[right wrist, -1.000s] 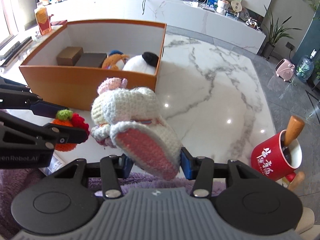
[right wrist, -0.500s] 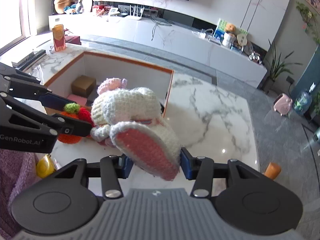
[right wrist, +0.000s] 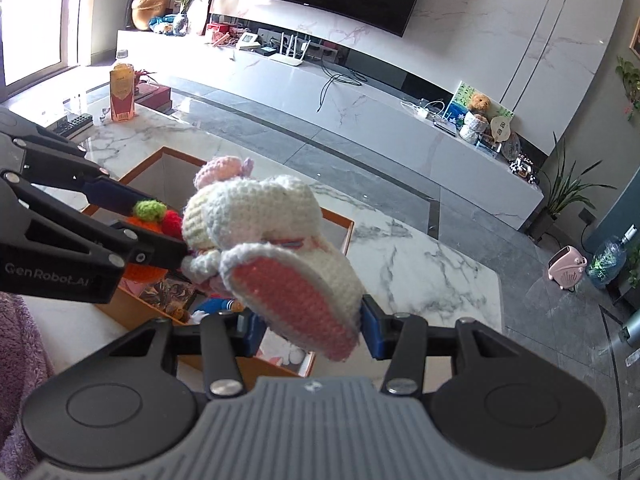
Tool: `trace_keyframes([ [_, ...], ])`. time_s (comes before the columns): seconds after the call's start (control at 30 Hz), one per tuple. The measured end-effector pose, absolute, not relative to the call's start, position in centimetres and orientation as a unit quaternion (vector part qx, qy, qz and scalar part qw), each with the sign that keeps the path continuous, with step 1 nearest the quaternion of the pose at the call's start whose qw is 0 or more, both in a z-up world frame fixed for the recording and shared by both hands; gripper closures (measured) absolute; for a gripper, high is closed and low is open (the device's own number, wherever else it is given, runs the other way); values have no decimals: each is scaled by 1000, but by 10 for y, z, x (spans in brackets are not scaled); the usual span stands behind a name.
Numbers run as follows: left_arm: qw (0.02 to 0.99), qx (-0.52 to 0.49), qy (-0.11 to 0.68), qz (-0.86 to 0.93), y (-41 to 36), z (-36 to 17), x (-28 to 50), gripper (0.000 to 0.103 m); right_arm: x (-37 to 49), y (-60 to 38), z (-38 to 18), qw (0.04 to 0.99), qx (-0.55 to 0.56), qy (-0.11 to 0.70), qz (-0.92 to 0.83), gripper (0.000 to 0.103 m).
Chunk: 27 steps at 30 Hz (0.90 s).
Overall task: Organize objects
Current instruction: 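Carry the carrot and bunny over the orange box with both tools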
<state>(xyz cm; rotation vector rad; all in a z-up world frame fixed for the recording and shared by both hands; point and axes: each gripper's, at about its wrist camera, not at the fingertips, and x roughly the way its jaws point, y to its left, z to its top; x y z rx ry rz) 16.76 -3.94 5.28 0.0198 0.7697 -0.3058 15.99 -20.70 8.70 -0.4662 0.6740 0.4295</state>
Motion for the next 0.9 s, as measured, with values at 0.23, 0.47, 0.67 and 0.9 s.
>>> trace_keyframes([
  [0.23, 908, 2, 399, -129, -23, 32, 203, 56, 209, -185, 70, 874, -262, 338, 229, 53],
  [0.47, 901, -7, 417, -115, -13, 20, 226, 56, 253, -166, 55, 844, -311, 352, 259, 53],
  [0.67, 898, -24, 426, -106, 0, 12, 245, 56, 289, -150, 38, 814, -349, 367, 283, 53],
  [0.9, 889, -39, 446, -92, 15, -5, 259, 56, 309, -125, 13, 786, -388, 381, 295, 53],
])
